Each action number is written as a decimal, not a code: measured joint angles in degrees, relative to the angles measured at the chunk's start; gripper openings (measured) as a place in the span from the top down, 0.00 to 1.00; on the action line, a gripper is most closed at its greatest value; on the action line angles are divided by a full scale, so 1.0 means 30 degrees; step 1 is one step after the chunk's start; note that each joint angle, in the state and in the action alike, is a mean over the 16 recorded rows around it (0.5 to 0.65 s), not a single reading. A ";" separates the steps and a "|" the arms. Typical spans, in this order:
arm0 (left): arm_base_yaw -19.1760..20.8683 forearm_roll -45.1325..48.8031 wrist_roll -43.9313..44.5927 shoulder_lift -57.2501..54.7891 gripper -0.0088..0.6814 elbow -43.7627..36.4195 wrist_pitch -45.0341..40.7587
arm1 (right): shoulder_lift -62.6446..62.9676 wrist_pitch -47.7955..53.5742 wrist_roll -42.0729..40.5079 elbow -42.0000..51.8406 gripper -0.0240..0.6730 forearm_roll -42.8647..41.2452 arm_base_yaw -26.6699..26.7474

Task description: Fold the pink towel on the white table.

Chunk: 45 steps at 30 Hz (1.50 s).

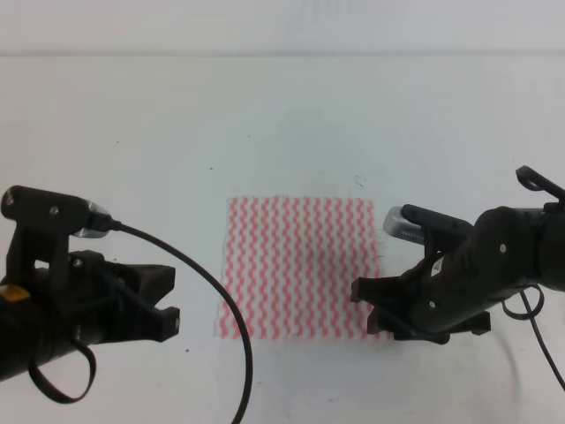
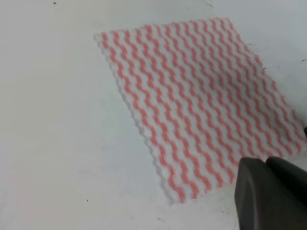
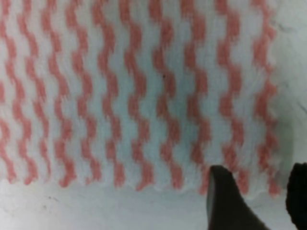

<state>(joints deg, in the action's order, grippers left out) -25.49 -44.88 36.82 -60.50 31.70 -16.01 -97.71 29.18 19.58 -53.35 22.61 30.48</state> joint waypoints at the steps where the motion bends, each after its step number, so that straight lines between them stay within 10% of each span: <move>1: 0.0000 0.0000 0.0000 0.0000 0.99 0.0000 -0.0002 | 0.0000 0.0002 -0.0023 0.0000 0.59 0.0000 0.0000; 45: 0.0000 -0.0028 -0.0008 0.0091 0.99 -0.0026 -0.0016 | -0.1070 -0.0408 -0.0729 -0.0064 0.69 0.0306 0.0001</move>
<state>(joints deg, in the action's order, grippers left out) -25.49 -44.96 36.79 -60.23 31.62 -16.06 -100.92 27.96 17.40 -53.54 23.53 30.48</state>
